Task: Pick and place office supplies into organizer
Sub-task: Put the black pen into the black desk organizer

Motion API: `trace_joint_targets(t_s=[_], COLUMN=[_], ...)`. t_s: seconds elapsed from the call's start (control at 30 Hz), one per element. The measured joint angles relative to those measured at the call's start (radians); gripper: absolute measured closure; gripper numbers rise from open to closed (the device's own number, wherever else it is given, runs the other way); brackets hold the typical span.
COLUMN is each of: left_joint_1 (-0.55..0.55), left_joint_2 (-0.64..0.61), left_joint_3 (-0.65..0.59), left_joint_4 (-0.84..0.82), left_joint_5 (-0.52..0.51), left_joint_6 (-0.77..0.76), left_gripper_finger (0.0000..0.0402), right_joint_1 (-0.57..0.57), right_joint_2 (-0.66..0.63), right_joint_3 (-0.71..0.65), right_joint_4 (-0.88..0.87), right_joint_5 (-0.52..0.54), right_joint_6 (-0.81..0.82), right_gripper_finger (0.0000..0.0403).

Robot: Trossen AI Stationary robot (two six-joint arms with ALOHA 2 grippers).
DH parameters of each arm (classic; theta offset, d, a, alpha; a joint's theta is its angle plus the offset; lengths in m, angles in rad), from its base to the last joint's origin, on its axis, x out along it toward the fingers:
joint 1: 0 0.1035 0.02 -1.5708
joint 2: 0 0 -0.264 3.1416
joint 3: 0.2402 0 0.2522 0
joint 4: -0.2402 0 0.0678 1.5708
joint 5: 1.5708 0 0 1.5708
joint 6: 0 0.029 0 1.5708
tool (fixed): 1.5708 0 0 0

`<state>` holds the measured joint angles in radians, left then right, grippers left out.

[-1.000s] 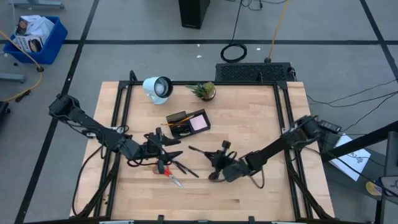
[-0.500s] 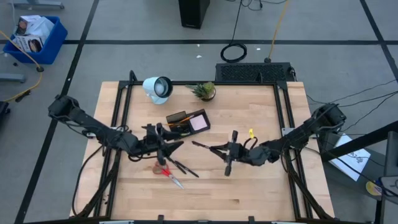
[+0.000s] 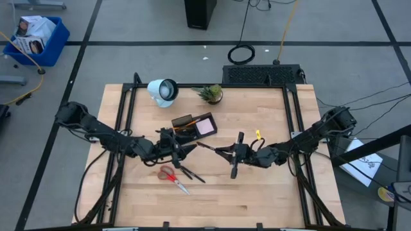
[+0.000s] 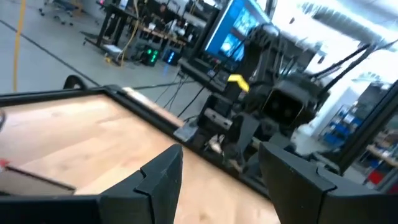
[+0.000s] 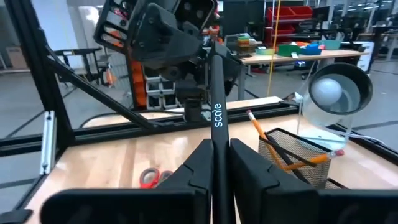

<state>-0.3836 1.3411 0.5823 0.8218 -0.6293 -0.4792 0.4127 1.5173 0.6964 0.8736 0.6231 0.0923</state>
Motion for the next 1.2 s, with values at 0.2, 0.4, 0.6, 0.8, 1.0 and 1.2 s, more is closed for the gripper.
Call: trace_joint_targets(t_s=[0.2,0.4,0.6,0.8,1.0,1.2], left_joint_1=[0.006,0.030,0.056,0.049,0.034,0.035], left_joint_2=[0.081,0.170,0.231,0.243,0.243,0.243], left_joint_3=[0.000,0.027,0.095,0.123,0.123,0.123], left_joint_4=[0.172,0.191,0.194,0.190,0.174,0.174], left_joint_5=[0.074,0.090,0.133,0.162,0.161,0.156], left_joint_6=[0.028,-0.009,-0.004,0.026,0.037,0.054], left_gripper_finger=[0.0186,0.0186,0.0186,0.0186,0.0212,0.0284], right_joint_1=[-0.013,-0.019,-0.021,-0.021,-0.020,-0.019], right_joint_2=[0.000,0.000,0.000,0.000,0.000,0.000], right_joint_3=[0.000,0.000,0.000,0.000,0.001,0.001], right_joint_4=[-0.003,0.002,-0.010,-0.014,-0.010,-0.009], right_joint_5=[-0.002,-0.034,-0.050,-0.050,-0.053,-0.054], right_joint_6=[0.004,0.017,0.026,0.019,0.015,0.015], right_gripper_finger=[0.0367,0.0374,0.0367,0.0374,0.0367,0.0374])
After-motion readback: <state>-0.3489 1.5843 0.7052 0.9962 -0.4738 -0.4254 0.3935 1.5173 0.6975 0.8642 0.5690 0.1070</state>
